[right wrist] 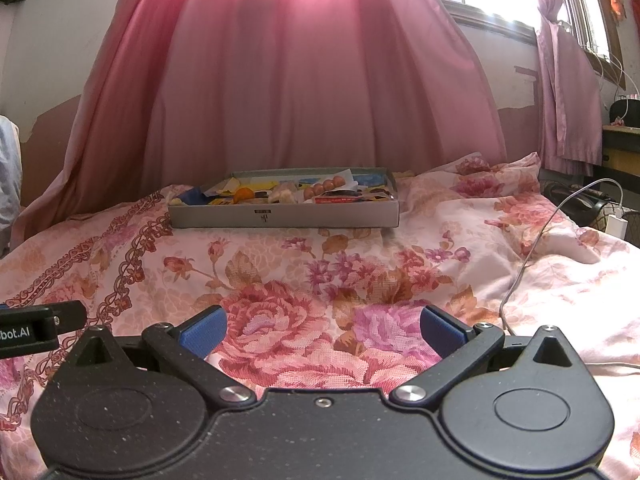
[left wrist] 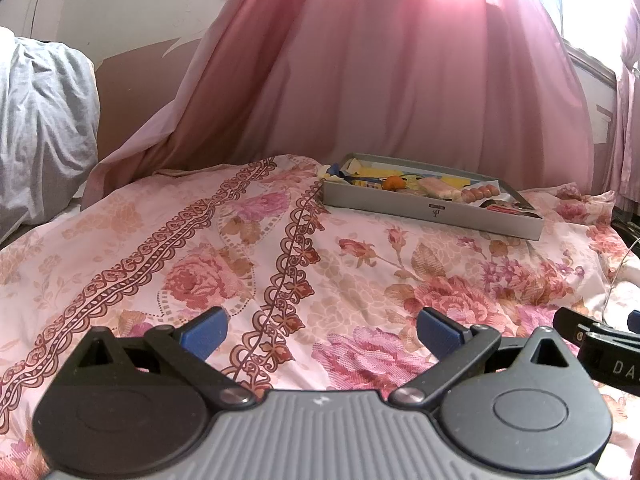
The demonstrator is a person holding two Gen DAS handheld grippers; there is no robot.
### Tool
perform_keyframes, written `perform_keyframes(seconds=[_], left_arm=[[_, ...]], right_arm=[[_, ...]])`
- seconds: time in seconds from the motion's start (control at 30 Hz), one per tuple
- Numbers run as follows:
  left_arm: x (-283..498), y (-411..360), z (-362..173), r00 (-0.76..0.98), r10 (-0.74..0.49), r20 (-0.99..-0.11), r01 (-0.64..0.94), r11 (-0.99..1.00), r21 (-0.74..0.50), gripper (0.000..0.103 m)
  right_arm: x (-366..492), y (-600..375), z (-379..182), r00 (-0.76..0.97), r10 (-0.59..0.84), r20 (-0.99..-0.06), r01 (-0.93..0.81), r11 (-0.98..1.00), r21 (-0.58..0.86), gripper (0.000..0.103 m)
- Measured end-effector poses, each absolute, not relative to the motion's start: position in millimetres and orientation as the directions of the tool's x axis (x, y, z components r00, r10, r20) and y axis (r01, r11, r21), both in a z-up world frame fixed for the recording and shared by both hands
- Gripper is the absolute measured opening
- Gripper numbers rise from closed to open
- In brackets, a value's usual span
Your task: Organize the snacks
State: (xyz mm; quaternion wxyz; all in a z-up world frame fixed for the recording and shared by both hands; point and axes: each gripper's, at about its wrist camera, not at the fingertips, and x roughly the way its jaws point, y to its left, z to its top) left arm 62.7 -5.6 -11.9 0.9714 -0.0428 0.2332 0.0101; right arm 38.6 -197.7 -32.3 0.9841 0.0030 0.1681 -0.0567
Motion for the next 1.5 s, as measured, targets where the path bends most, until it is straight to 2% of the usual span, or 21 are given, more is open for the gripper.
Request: perform_keyframes(seconds=[0.73,0.93,1.5], left_arm=[[62.0,-7.1,-11.3,0.887,-0.004,-0.463,-0.035,0.997,-0.074,0.102],[64.2,-14.7,-9.1,0.869,0.109,-0.483,-0.114,0.993,0.019,0.102],[62.6,-11.9,-5.6,0.876,0.081,-0.475,-0.095,0.995,-0.004,0.102]], right_arm=[[38.7,-197.0,-32.6,0.936,-0.111,-0.333,0.113,0.993,-0.015,0.102],[38.3,-196.4,-33.0,0.936,-0.112,-0.334,0.113,0.993,-0.017,0.102],[39.9,-195.1,-33.5,0.934,-0.113,-0.338,0.114,0.993,-0.018,0.102]])
